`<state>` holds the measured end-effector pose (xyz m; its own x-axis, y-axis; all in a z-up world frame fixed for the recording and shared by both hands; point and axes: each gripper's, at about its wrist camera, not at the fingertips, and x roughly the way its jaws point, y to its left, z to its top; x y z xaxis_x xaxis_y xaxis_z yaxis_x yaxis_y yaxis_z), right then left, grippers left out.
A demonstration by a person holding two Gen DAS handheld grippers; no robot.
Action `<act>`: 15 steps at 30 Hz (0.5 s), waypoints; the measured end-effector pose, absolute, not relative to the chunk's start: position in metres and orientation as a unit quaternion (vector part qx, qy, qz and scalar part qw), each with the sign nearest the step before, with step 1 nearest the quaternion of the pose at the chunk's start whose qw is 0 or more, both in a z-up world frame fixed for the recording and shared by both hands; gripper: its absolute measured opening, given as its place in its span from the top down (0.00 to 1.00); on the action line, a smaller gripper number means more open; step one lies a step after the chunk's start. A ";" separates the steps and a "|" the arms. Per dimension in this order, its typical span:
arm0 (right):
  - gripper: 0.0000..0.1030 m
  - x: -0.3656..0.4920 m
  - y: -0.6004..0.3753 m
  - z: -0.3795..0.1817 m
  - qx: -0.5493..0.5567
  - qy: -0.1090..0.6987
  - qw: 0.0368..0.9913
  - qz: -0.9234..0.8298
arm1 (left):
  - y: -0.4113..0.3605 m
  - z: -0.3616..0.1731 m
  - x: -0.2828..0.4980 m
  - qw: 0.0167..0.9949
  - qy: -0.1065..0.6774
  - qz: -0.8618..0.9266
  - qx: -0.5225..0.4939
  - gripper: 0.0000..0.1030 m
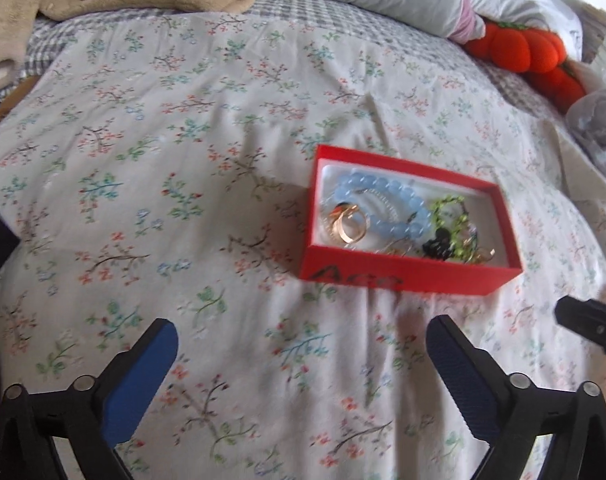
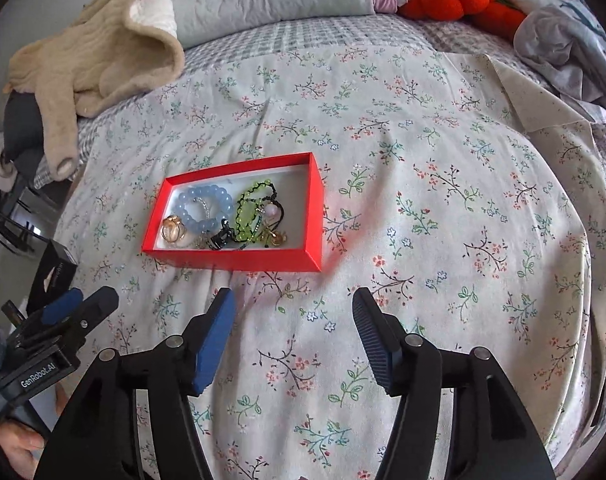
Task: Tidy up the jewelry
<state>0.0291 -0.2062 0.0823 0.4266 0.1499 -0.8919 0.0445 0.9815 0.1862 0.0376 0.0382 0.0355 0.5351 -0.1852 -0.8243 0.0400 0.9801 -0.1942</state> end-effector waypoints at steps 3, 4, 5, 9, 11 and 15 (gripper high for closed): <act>0.22 0.020 -0.209 0.083 0.090 0.534 0.840 0.018 | 0.041 0.033 0.029 0.872 0.481 -0.054 -0.070 0.01; 0.20 0.016 -0.208 0.083 0.087 0.536 0.840 0.015 | 0.042 0.032 0.026 0.872 0.482 -0.050 -0.070 0.00; 0.16 0.013 -0.207 0.083 0.082 0.538 0.839 0.012 | 0.042 0.031 0.023 0.872 0.484 -0.044 -0.068 0.00; 0.10 0.003 -0.199 0.081 0.057 0.546 0.835 0.015 | 0.040 0.025 0.013 0.867 0.493 -0.032 -0.055 0.00; 0.10 -0.003 -0.196 0.080 0.049 0.547 0.836 0.016 | 0.040 0.022 0.010 0.866 0.496 -0.034 -0.053 0.00; 0.10 -0.010 -0.197 0.077 0.047 0.549 0.834 0.008 | 0.036 0.020 0.004 0.867 0.496 -0.033 -0.042 0.00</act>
